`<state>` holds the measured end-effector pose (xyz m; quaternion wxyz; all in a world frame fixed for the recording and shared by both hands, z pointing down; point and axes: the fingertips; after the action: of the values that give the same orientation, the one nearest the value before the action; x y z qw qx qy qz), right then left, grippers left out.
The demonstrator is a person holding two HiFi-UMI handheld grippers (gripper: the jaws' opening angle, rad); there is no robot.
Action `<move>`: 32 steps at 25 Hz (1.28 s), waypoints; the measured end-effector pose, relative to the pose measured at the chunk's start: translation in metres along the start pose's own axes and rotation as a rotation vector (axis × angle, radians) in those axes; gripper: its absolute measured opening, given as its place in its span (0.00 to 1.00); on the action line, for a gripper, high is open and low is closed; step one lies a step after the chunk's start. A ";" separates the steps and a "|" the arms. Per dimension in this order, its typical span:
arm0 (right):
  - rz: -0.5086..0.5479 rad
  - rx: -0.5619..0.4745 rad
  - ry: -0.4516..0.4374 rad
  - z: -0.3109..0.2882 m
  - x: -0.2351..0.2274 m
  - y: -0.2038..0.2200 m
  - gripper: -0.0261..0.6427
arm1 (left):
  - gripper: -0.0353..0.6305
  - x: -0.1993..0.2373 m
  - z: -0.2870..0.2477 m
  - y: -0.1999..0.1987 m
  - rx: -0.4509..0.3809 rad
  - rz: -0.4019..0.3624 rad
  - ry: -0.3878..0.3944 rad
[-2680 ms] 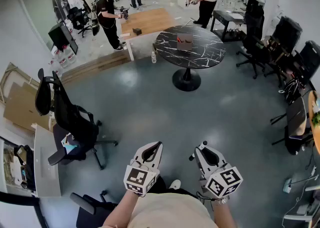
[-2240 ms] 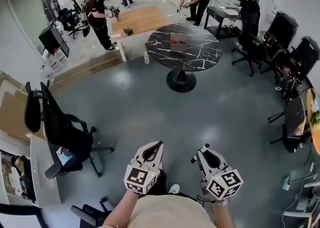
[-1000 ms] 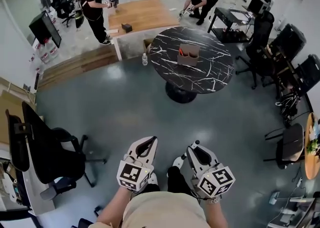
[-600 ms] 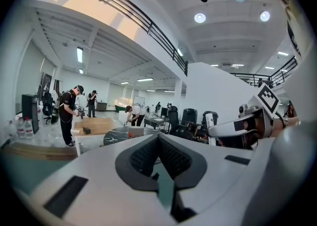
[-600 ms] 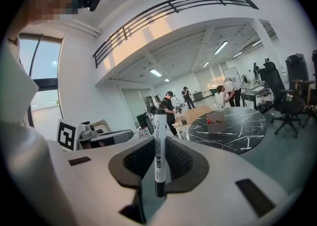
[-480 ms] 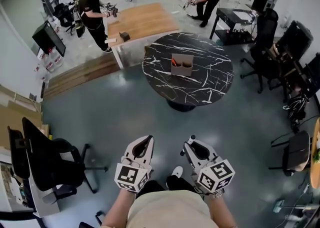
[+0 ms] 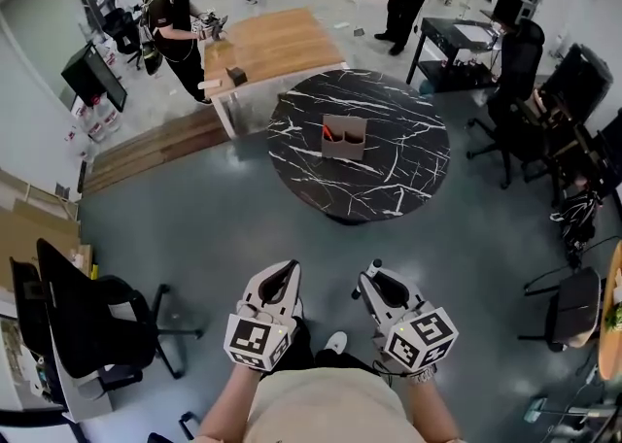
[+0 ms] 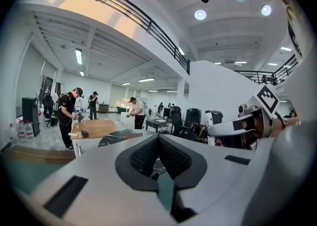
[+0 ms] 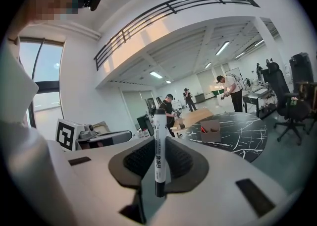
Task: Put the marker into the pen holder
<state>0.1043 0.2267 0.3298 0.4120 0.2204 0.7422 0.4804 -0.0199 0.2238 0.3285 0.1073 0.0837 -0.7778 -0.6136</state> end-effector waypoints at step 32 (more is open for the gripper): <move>0.009 0.001 0.290 -0.209 -0.181 -0.132 0.16 | 0.06 0.140 -0.301 -0.055 0.010 0.088 0.274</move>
<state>0.0437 -0.0734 0.3254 0.2981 0.1522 0.7932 0.5088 -0.0738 -0.1082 0.3512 0.2387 0.1331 -0.7618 -0.5873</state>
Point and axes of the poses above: the fingertips, and each gripper's own axes: z backward along the fingers, x to its left, y out of its underside, and after that the axes turned 10 degrees about -y, right-handed
